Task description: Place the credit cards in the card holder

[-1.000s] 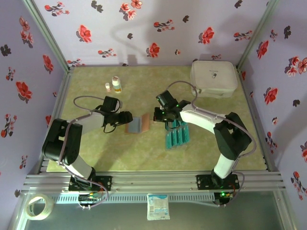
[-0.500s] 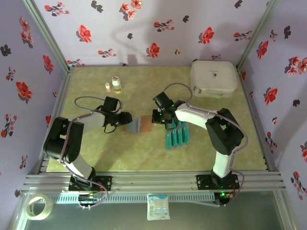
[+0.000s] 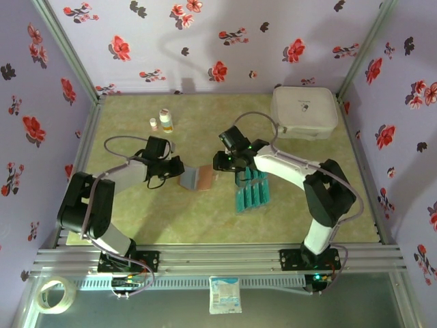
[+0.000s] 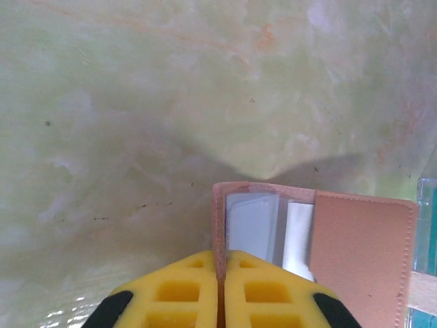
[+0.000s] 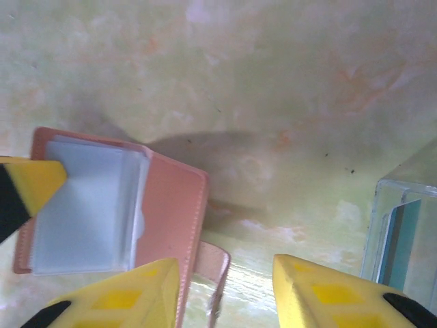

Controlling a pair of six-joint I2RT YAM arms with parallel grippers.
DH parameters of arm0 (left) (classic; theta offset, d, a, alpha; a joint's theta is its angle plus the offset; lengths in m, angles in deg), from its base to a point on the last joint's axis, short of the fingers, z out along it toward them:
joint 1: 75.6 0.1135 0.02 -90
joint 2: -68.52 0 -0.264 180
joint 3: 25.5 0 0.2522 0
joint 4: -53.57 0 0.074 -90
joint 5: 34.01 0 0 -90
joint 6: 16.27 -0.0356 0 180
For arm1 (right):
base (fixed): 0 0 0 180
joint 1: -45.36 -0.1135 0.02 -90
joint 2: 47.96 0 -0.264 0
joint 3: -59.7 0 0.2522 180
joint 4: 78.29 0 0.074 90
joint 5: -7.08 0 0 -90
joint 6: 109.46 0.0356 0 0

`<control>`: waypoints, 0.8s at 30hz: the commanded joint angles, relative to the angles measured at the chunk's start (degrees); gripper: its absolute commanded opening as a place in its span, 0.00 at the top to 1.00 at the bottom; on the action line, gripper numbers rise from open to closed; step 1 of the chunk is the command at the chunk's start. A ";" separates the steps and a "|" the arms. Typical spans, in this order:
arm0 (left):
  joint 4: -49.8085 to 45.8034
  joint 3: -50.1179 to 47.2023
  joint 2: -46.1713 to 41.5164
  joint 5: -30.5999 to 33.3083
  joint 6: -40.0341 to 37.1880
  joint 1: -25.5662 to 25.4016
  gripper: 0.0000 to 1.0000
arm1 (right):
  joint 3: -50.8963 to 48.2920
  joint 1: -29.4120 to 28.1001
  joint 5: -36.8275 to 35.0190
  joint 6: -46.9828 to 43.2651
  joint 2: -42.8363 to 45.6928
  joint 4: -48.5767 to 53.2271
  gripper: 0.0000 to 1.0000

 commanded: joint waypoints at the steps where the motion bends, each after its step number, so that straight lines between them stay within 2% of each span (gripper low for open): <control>1: -3.43 0.88 -2.02 1.22 -0.94 -0.37 0.92 | 1.63 -1.09 1.05 1.09 1.54 -0.77 0.63; 6: -3.54 1.31 -1.85 1.23 -0.87 -0.57 0.92 | 2.08 -3.29 2.97 2.71 -0.03 -4.67 0.71; 12: -2.78 1.20 -1.16 1.27 -0.68 -0.76 0.91 | 0.59 -5.27 6.63 5.85 -6.13 -12.58 0.80; 20: 0.58 -0.79 -1.06 1.32 0.64 -0.38 0.89 | -6.91 -3.69 5.37 7.04 -9.78 -18.93 0.87; 24: 3.63 -2.53 -0.72 0.85 2.27 0.29 0.84 | -9.96 -2.72 5.87 7.91 -11.13 -21.39 0.88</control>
